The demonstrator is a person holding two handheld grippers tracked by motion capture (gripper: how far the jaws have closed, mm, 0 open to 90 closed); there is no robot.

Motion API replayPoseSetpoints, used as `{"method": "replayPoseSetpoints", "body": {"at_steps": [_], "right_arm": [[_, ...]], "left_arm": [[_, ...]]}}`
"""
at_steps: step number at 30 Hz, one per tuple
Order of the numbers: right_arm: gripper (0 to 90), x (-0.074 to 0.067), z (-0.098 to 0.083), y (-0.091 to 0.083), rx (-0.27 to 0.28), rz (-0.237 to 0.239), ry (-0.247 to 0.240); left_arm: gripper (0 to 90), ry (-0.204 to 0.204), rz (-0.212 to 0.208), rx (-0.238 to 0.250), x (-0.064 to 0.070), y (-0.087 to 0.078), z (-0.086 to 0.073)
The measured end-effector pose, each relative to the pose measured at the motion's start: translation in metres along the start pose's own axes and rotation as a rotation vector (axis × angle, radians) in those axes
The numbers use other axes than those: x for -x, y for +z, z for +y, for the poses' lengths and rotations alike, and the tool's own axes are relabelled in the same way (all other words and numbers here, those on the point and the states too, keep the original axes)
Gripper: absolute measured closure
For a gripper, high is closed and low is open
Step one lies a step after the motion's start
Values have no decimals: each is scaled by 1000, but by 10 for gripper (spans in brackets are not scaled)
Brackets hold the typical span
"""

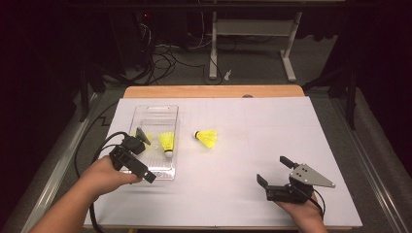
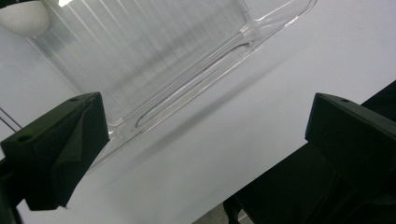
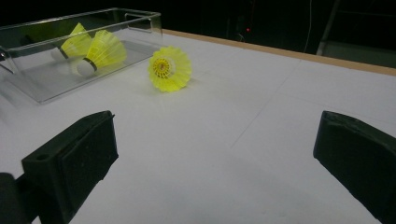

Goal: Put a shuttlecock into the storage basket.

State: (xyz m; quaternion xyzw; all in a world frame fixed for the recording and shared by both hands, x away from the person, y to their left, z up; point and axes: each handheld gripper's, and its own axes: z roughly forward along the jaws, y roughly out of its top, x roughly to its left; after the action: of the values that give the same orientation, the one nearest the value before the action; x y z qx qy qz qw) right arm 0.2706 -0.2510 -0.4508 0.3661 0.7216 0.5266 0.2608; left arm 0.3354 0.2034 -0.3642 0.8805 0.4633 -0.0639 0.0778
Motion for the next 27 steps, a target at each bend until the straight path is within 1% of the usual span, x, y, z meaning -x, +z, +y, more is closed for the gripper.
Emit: {"method": "replayPoseSetpoints", "body": {"at_steps": [4, 7, 15, 18, 21, 24, 27], "right_arm": [[4, -2, 4, 8, -19, 7, -1], [4, -5, 6, 19, -34, 11, -9], [6, -7, 11, 46, -35, 41, 27], [6, -10, 11, 58, -45, 61, 30], [9, -12, 12, 68, -49, 69, 32], [15, -13, 13, 76, -48, 67, 37], [25, -16, 16, 85, -51, 61, 32]], "left_arm": [[8, 0, -3, 6, -2, 2, 1], [8, 5, -4, 2, -1, 4, 2], [8, 3, -10, 11, -2, 5, 4], [8, 8, -10, 7, -1, 5, 4], [8, 8, -10, 4, -1, 5, 4], [8, 7, -12, 8, -2, 5, 5], [8, 9, -12, 4, -2, 6, 6]]}}
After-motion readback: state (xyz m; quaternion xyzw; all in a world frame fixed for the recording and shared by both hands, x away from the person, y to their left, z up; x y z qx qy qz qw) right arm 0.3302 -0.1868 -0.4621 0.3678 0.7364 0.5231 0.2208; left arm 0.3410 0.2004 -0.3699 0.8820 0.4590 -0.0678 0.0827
